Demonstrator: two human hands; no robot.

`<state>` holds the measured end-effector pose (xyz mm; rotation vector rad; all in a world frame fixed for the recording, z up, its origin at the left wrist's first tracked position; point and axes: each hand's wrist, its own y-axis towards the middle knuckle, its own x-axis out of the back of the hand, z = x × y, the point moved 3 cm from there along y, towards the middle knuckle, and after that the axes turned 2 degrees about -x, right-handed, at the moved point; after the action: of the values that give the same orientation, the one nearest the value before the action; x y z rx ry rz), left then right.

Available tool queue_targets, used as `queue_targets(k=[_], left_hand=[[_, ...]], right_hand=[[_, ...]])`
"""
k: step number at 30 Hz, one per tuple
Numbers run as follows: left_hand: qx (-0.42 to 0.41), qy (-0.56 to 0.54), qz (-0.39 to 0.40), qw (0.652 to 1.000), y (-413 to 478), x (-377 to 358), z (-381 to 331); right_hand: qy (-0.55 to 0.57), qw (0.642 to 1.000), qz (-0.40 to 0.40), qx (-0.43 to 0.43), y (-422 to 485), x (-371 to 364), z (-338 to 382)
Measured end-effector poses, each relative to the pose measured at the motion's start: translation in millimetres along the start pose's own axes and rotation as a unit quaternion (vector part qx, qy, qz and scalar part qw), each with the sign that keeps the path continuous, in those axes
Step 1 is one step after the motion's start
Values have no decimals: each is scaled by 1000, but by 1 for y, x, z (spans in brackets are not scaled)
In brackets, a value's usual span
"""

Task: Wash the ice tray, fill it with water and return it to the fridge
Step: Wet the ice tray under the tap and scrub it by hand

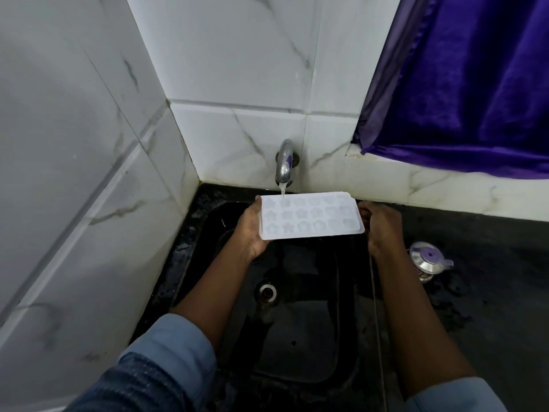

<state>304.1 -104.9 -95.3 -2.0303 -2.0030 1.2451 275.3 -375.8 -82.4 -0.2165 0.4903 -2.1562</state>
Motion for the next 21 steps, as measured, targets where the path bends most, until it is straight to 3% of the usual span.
queue_targets(k=[8,12,16,21], left_hand=[[-38,-13,-4,999,3,15,-10],[-54,-22,-27,998,-3,41,-19],[-77,-39,-51,995,-9,69,-26],[-83,-51,-54,994,-13,91,-26]], right_hand=[[-63,998,25,4,0,-25,17],[-170,982,81,17,6,-62,22],[-312,935,128,110,4,-107,38],[-483,842,175,164,-10,-164,51]])
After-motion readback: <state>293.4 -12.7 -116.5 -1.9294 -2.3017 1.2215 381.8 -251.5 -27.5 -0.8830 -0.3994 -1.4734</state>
